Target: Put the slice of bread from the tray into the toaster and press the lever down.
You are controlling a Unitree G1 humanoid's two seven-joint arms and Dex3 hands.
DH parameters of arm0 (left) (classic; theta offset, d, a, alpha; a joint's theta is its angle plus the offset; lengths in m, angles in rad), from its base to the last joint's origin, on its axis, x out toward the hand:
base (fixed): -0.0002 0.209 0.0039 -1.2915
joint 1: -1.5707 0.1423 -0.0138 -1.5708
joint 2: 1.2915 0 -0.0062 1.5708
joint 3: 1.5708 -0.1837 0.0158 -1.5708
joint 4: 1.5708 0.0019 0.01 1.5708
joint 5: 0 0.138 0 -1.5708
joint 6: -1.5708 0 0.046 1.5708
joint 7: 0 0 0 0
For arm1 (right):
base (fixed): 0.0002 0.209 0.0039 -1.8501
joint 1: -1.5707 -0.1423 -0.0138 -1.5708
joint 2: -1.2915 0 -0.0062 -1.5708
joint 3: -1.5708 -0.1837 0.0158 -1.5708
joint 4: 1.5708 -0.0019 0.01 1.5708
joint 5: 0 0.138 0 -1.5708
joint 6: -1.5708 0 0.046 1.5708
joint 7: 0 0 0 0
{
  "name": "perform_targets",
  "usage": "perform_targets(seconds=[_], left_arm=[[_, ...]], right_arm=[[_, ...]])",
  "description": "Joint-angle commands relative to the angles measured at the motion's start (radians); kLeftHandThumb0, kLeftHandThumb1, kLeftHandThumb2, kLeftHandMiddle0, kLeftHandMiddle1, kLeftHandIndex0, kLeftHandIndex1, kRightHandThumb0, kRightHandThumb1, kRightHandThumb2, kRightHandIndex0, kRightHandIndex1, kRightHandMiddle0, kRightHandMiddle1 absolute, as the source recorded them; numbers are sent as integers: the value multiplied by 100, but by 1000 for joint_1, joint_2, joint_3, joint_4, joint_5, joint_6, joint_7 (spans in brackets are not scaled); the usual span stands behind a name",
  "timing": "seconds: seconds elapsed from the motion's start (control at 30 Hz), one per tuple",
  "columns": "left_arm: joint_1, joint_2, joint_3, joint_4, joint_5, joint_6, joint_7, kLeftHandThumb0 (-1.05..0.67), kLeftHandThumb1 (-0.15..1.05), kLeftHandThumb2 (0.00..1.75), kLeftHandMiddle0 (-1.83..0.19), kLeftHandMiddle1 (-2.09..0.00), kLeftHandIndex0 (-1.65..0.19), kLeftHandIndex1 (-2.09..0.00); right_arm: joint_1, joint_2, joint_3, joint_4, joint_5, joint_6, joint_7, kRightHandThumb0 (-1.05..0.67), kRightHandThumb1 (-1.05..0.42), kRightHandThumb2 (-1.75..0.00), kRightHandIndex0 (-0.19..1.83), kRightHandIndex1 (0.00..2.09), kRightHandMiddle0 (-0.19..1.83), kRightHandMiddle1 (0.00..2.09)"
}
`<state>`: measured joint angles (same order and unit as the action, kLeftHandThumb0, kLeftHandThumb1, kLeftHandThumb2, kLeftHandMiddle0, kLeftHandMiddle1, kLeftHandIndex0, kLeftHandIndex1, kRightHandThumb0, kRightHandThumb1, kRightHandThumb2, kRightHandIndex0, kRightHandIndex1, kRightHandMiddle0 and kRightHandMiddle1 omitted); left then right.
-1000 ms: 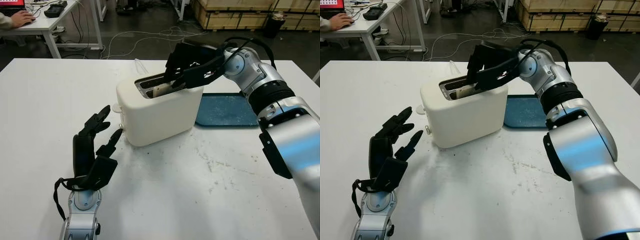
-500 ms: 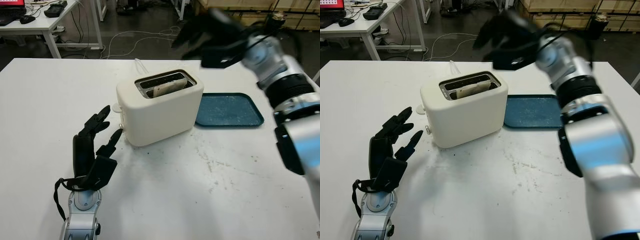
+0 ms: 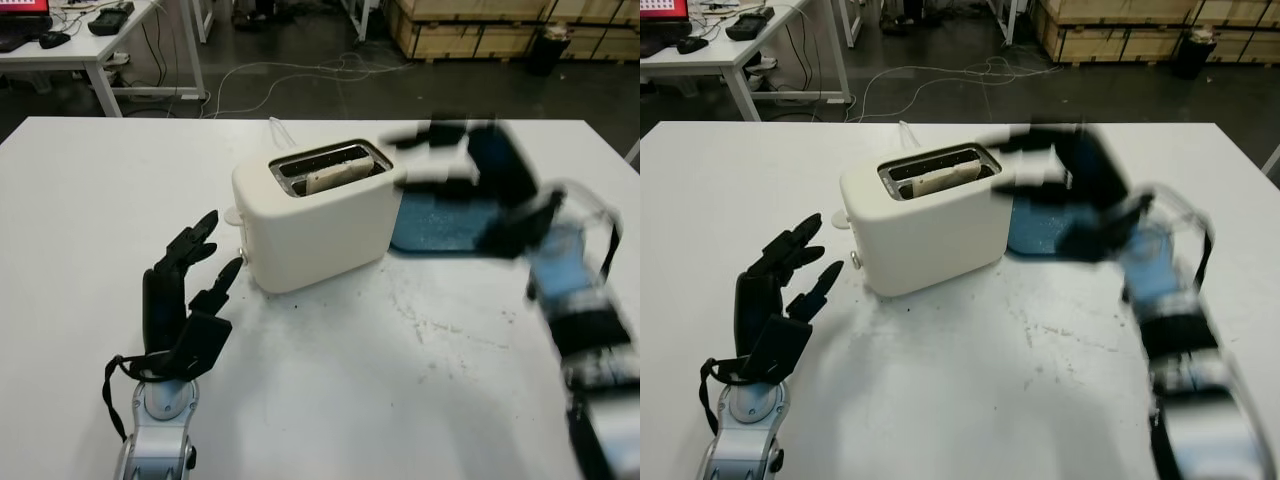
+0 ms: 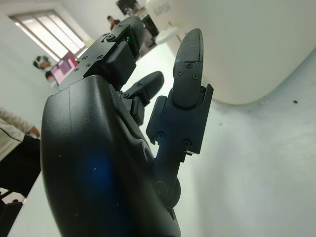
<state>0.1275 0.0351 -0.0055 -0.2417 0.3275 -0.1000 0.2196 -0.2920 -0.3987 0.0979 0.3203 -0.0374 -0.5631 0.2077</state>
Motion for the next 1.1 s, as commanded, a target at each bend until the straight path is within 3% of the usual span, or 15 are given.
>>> perform_targets(seconds=[0.0,0.27,0.53,0.7,0.9,1.07], left_arm=[[-22,17,11,-11,45,-9,26,-38,92,15,-45,-81,-66,-4],[-98,108,62,49,110,-125,94,-29,92,11,-72,-88,-83,-11],[-175,206,94,96,129,-191,84,-25,91,3,-74,-115,-94,-15],[-211,272,96,132,146,-229,68,-20,90,0,-77,-120,-99,-16],[-250,360,89,148,201,-211,11,-19,87,0,-82,-112,-103,-17],[-293,408,79,181,212,-208,-36,-18,85,0,-86,-127,-109,-17]], right_arm=[[65,48,-18,-67,64,52,7,-63,-90,0,94,51,100,1],[217,166,-57,-153,148,136,7,-56,-87,0,109,48,109,4],[189,200,-139,-146,105,161,-83,-54,-89,0,115,57,116,4],[165,198,-161,-142,73,187,-117,-53,-90,0,111,66,119,2],[151,205,-174,-127,79,202,-114,-51,-85,0,109,66,119,1],[148,200,-181,-126,61,215,-118,-50,-84,0,108,63,119,1]])
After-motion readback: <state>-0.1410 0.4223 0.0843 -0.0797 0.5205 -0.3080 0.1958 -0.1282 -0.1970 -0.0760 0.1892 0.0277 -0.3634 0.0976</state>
